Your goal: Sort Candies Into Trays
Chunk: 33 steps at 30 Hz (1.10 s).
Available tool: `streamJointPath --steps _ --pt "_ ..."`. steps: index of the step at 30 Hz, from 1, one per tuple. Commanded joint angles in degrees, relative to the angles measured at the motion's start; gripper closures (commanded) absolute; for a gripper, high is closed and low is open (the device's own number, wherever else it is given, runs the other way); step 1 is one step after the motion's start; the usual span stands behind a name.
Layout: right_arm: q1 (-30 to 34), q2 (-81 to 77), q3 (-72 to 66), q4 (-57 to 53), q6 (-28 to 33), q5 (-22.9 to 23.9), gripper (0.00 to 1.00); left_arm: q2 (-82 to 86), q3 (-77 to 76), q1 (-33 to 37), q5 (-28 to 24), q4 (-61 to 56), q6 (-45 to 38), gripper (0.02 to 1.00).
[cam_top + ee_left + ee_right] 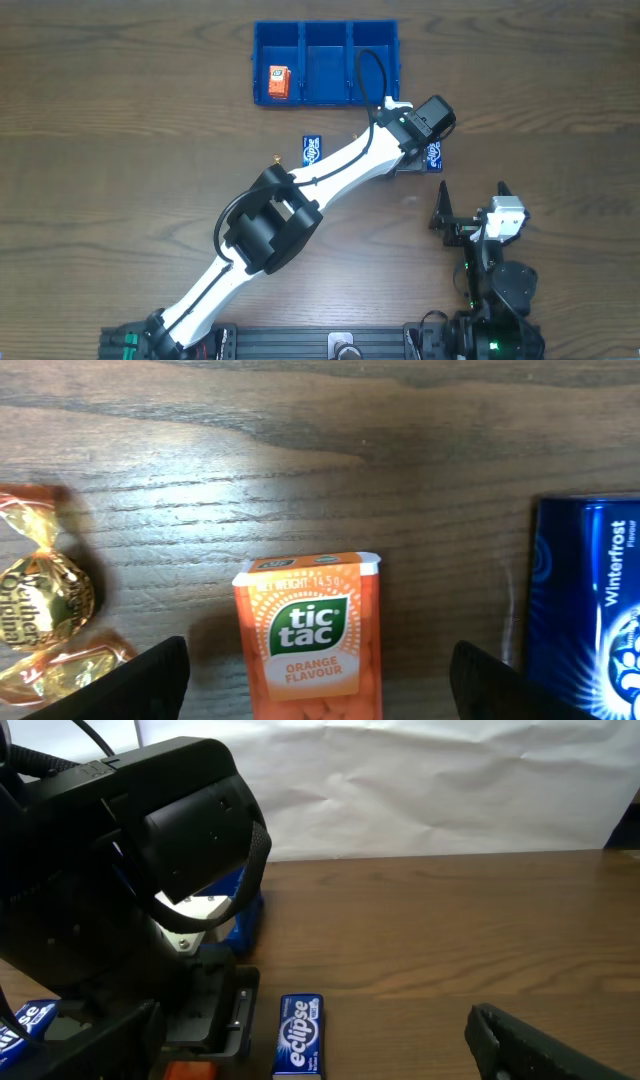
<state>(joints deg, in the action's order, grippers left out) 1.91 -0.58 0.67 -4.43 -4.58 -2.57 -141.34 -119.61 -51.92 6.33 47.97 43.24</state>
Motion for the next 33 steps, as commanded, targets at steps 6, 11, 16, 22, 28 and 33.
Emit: streamJointPath --steps 6,11,16,22,28,33 --pt "-0.3 0.3 -0.2 -0.3 -0.7 0.3 0.003 -1.2 -1.0 -0.3 2.0 0.4 -0.8 0.24" --pt "-0.3 0.3 -0.2 -0.3 -0.7 0.3 0.003 -1.6 -1.0 -0.3 1.9 0.0 -0.8 0.323" --pt "-0.3 0.3 -0.2 -0.3 -0.7 0.3 0.003 -1.7 -1.0 -0.3 1.7 0.0 -0.8 0.426" --pt "-0.3 0.3 -0.2 -0.3 -0.7 0.3 0.003 -2.1 -1.0 -0.1 1.5 0.0 -0.7 0.435" --pt "-0.3 0.3 -0.2 -0.3 -0.7 0.3 0.003 -2.7 -1.0 -0.1 1.3 -0.3 -0.6 0.487" --pt "-0.3 0.3 -0.2 -0.3 -0.7 0.3 0.003 -2.7 -1.0 -0.1 1.3 -0.3 -0.6 0.728"
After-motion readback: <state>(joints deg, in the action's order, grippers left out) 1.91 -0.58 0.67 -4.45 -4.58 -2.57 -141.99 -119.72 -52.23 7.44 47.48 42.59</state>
